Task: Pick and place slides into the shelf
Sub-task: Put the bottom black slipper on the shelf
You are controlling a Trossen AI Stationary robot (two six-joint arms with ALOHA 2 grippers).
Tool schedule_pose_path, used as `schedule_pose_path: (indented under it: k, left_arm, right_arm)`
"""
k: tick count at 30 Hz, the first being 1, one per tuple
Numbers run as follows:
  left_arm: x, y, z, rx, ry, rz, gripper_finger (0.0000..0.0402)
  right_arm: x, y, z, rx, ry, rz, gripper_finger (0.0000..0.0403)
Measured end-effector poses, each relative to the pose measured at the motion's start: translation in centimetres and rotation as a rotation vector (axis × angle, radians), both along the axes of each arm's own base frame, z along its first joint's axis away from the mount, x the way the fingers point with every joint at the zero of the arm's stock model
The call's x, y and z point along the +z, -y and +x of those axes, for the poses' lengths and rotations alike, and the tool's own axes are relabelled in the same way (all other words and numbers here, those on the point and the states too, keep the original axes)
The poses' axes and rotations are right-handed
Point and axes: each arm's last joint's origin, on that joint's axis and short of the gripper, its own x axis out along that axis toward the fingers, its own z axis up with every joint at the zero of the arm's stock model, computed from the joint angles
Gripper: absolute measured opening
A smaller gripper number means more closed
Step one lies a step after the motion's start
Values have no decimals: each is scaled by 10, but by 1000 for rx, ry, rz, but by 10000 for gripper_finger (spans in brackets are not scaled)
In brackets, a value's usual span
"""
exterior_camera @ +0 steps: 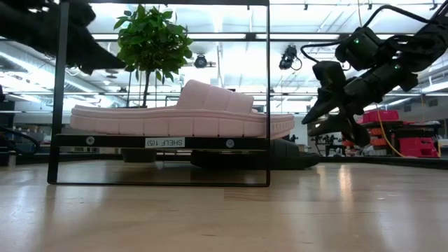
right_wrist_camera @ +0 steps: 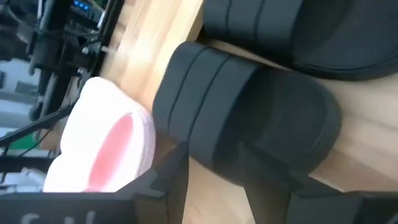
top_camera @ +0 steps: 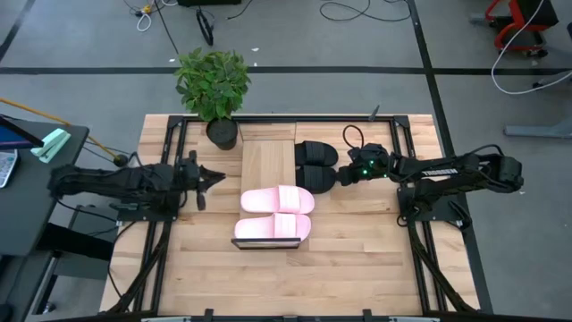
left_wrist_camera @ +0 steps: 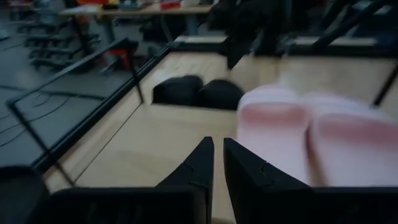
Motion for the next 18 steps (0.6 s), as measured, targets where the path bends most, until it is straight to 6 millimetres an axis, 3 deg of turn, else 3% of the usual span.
schedule_pose_path:
  k: [12, 18]
  left_arm:
    - [-15, -1, 15, 86, -150, 42, 28]
    - [-15, -1, 15, 78, -158, 64, 35]
  right_arm:
    - [0, 9, -3, -89, 14, 56, 146]
    - [-12, 12, 2, -104, -24, 78, 146]
